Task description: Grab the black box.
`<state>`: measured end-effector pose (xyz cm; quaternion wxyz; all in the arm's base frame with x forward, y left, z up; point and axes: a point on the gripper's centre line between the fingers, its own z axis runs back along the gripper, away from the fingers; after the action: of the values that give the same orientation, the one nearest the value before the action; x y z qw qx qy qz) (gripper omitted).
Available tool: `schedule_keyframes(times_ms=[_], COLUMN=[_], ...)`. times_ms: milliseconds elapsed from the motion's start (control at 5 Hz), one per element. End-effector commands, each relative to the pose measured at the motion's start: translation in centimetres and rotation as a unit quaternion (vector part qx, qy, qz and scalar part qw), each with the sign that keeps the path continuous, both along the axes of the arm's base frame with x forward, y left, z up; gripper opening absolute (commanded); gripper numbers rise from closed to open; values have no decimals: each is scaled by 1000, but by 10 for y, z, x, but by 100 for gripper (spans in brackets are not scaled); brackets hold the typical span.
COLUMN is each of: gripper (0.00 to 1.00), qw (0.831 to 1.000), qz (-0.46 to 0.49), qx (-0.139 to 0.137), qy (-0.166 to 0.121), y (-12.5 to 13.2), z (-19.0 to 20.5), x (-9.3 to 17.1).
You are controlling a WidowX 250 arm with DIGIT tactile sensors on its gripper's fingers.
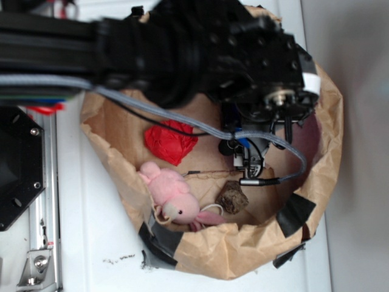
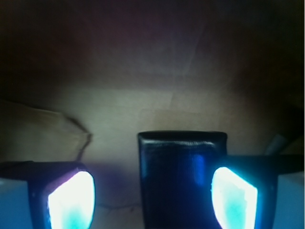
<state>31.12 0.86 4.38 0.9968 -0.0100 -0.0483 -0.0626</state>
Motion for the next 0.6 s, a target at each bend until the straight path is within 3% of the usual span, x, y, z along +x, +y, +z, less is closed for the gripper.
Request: schedule_keyframes(times_ms=[0, 200, 400], gripper=[100, 100, 100], qw=[999, 999, 996], qz=[-12, -36, -63], qx=[29, 34, 17], qy=[-17, 22, 53], y=[2, -5, -10], z=[-20, -38, -42], x=[-3, -12, -22])
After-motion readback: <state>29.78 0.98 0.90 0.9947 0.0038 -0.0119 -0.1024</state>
